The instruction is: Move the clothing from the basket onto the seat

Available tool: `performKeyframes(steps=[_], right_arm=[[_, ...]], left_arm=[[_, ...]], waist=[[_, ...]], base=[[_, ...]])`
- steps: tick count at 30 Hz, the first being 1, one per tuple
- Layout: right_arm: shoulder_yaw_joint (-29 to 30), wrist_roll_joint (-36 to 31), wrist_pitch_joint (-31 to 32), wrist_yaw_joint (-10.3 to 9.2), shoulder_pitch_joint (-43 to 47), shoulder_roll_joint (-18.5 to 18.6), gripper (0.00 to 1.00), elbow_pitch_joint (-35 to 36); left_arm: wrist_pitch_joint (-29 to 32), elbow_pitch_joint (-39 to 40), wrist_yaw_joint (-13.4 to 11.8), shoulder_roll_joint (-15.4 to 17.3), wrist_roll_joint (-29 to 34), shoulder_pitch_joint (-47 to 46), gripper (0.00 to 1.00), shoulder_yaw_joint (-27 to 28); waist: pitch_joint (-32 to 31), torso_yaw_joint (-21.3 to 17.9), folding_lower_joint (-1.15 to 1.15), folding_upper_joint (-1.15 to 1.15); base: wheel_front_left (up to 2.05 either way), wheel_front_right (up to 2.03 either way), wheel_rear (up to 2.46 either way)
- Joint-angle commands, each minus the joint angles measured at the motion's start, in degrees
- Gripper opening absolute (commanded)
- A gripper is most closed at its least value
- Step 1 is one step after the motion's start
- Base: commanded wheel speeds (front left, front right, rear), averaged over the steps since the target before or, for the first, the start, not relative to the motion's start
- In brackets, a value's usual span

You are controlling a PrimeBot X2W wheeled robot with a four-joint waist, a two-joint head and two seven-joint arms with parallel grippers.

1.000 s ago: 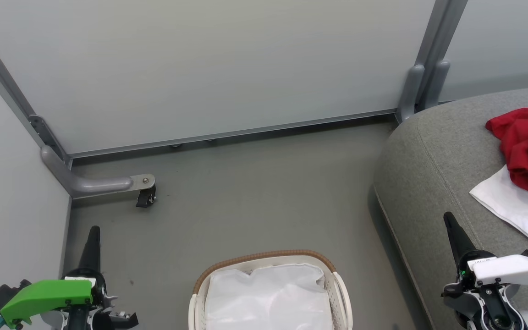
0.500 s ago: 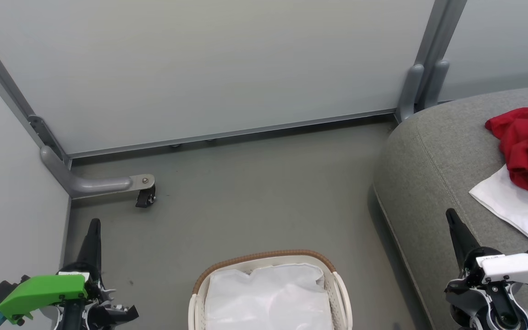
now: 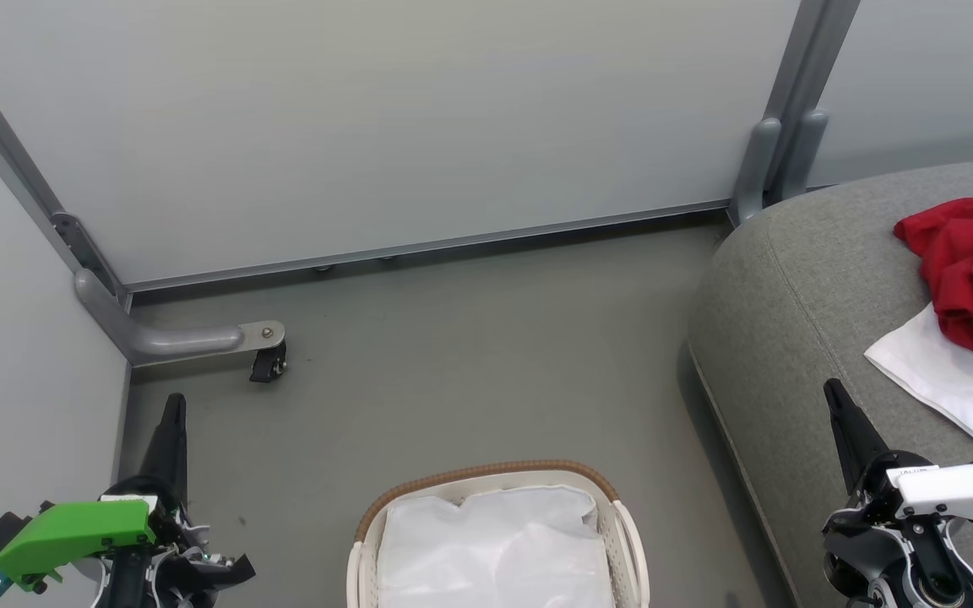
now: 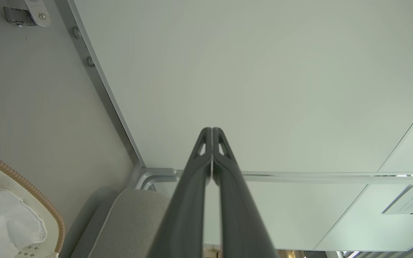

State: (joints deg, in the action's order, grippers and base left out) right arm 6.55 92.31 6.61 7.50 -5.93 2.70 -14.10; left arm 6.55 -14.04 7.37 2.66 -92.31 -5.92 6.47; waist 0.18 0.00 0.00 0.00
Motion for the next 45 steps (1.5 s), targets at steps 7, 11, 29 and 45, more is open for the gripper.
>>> performKeyframes(steps=[7,11,29,45], right_arm=[[0.1,0.2,0.1,-0.02,-0.5,0.3,0.00,0.2],[0.1,0.2,0.1,-0.02,-0.5,0.3,0.00,0.2],[0.1,0.2,0.1,-0.02,-0.5,0.3,0.00,0.2],[0.1,0.2,0.1,-0.02,-0.5,0.3,0.00,0.2]], left_arm=[[0.2,0.1,0.2,0.4,-0.2,-0.7,0.00,0.2],[0.2,0.1,0.2,0.4,-0.2,-0.7,0.00,0.2],[0.2,0.1,0.2,0.4,-0.2,-0.7,0.00,0.1],[0.2,0.1,0.2,0.4,-0.2,-0.7,0.00,0.1]], waist=[[0.0,0.0,0.00,0.00],[0.0,0.0,0.00,0.00],[0.0,0.0,0.00,0.00],[0.0,0.0,0.00,0.00]], base=[[0.00,0.00,0.00],[0.00,0.00,0.00],[0.00,0.00,0.00],[0.00,0.00,0.00]])
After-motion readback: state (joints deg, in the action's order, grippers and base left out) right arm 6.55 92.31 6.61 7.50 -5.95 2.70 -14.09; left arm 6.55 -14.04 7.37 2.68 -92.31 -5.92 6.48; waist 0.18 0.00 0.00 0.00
